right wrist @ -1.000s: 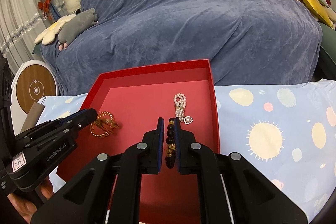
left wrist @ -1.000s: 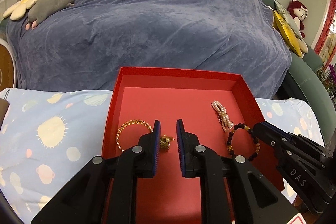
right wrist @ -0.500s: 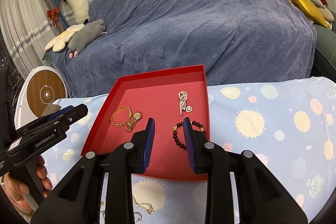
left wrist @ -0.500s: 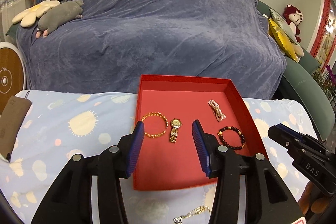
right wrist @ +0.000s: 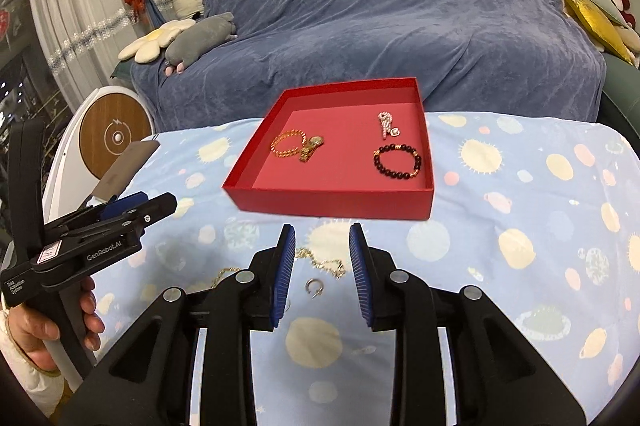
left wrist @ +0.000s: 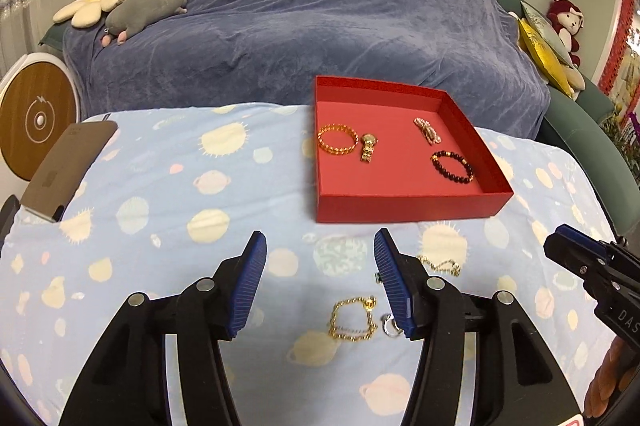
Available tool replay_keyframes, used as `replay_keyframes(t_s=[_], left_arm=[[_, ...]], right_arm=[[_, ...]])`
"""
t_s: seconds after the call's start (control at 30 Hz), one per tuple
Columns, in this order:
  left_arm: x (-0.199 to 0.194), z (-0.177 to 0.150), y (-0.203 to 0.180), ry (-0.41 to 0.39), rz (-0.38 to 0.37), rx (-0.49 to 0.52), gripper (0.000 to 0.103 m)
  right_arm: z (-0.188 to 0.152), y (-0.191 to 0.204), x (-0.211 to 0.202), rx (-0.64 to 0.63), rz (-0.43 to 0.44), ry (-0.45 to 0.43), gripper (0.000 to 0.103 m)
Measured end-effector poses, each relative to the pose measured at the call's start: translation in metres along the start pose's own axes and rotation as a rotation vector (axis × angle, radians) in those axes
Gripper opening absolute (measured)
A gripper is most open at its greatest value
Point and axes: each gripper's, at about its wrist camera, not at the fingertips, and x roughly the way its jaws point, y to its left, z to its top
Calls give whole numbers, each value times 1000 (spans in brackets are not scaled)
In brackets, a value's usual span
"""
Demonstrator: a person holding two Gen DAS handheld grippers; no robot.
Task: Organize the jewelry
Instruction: 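Withdraw both tools from the box and move the right tool toward the rings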
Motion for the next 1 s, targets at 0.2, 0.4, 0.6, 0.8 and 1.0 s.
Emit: replay_keyframes(t_s=[0.2, 0.4, 0.6, 0.8, 1.0], left_arm=[[-9, -34, 9, 18, 38, -18, 54], [1, -50, 11, 58, 14, -25, 54], [6, -54, 15, 75, 9, -18, 54], [10, -58, 19, 92, 2, -24, 54], [13, -60, 27, 103, 2, -34, 54]], right_arm=[[-32, 20, 15, -28, 41, 73, 27], [-44, 40, 39, -103, 48, 115, 24], [-46, 43, 60, -124, 43, 145, 15], [-51, 47, 81, -134, 38, 182, 15], [-56, 44, 94, -140, 18, 210, 15]])
